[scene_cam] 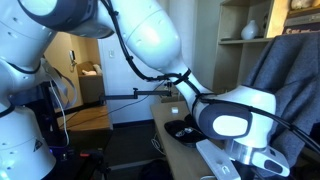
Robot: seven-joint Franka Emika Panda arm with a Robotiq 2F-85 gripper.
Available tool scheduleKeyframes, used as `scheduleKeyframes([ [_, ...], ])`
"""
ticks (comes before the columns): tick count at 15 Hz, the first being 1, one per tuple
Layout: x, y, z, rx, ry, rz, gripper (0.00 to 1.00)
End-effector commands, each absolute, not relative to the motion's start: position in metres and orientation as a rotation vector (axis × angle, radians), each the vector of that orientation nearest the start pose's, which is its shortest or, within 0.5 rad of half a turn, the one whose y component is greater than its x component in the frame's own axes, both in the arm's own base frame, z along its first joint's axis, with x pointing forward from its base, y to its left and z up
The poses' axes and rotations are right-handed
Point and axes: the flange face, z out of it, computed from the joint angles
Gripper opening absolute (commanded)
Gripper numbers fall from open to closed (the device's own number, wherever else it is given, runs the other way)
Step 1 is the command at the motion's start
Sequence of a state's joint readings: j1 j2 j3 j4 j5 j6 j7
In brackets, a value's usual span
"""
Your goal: Pick the white cable near the string of beads and put it in the case
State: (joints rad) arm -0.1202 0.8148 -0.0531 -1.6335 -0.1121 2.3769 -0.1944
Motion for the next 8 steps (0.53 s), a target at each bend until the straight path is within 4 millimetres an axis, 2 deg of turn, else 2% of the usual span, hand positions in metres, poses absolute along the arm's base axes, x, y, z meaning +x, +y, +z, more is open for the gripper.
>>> scheduleKeyframes([
  [1,0.6674,-0.1163,0.134,-3.233,-0.185,0.148,0.13],
  [3,0.6685,-0.1163,0.1351,-3.235,-0.183,0.145,0.0],
  [8,0.6692,-0.115,0.1374,-3.233,-0.185,0.14,0.01],
])
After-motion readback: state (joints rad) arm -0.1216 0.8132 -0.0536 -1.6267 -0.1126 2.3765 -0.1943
